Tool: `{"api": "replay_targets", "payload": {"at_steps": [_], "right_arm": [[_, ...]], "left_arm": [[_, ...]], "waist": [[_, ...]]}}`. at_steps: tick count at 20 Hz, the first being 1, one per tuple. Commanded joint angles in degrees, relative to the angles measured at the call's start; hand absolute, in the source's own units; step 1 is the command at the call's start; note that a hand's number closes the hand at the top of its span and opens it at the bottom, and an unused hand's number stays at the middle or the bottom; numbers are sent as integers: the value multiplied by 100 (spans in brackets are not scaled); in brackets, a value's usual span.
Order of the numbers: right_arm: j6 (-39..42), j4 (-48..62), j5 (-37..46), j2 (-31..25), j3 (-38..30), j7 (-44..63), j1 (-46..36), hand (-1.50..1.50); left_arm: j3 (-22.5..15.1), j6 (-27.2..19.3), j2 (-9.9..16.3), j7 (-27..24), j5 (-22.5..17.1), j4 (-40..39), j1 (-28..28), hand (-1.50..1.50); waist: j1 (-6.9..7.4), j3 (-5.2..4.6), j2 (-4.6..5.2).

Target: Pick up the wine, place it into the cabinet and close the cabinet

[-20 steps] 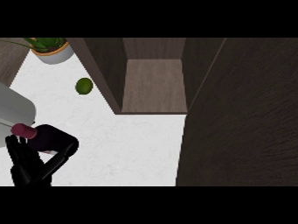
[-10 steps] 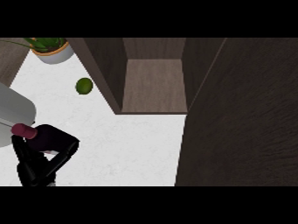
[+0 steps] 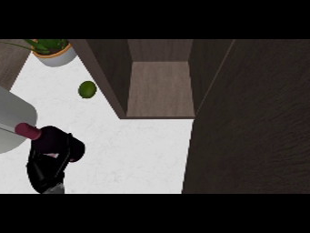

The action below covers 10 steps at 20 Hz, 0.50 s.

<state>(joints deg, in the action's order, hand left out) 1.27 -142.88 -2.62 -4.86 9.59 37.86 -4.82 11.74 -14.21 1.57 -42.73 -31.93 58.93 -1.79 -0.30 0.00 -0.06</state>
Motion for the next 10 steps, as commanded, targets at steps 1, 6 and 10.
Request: {"api": "replay_targets", "payload": {"at_steps": [1, 6, 10], "right_arm": [[233, -837, -340, -105, -115, -65, 594, -150], [101, -585, -377, -97, -253, 111, 188, -150], [62, -479, -94, -33, 23, 14, 183, -150]], "left_arm": [[-48, 168, 213, -33, 159, -344, -263, 150], [-380, -415, 317, -148, 824, -471, -238, 150], [-859, 665, 882, 80, 1114, -772, -565, 150]], "waist": [[-24, 1, 1], [-13, 4, -2], [-106, 1, -1]]}}
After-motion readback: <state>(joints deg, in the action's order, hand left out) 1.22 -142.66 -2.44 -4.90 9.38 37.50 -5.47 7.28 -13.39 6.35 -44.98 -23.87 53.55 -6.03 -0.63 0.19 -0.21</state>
